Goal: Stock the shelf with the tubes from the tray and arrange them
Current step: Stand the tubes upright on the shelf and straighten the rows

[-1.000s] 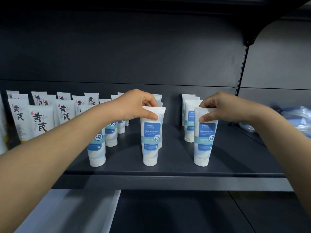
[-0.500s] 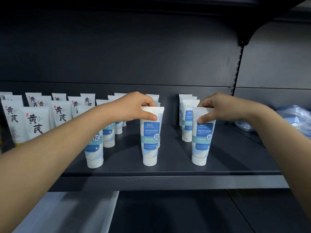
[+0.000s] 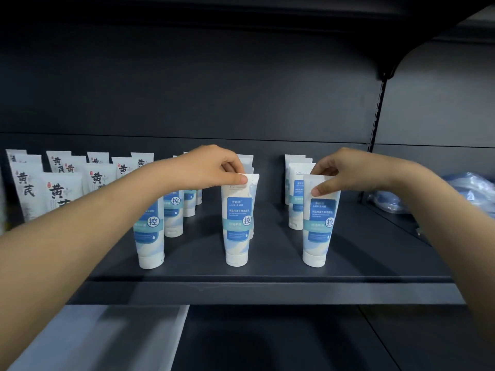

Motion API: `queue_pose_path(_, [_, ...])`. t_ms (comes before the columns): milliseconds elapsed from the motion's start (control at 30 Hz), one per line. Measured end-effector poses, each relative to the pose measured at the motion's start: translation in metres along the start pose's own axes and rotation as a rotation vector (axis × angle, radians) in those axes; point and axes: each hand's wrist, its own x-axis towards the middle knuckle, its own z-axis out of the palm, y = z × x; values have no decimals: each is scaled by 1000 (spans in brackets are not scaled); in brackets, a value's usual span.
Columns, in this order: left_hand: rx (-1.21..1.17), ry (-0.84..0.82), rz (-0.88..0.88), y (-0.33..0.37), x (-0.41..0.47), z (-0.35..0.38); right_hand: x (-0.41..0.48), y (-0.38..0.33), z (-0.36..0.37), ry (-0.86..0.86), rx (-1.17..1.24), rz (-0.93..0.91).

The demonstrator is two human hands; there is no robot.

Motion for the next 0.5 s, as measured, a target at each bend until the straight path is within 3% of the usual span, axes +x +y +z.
queue_pose_path(167, [111, 75, -29, 7, 0, -21, 1, 2, -22, 32, -31, -9])
queue_pose_path(333, [348, 130, -104, 16, 13, -32, 20, 5, -33, 57, -230, 6])
queue_pose_path(500, [440, 143, -145, 22, 36, -35, 37, 3, -28, 77, -357, 68])
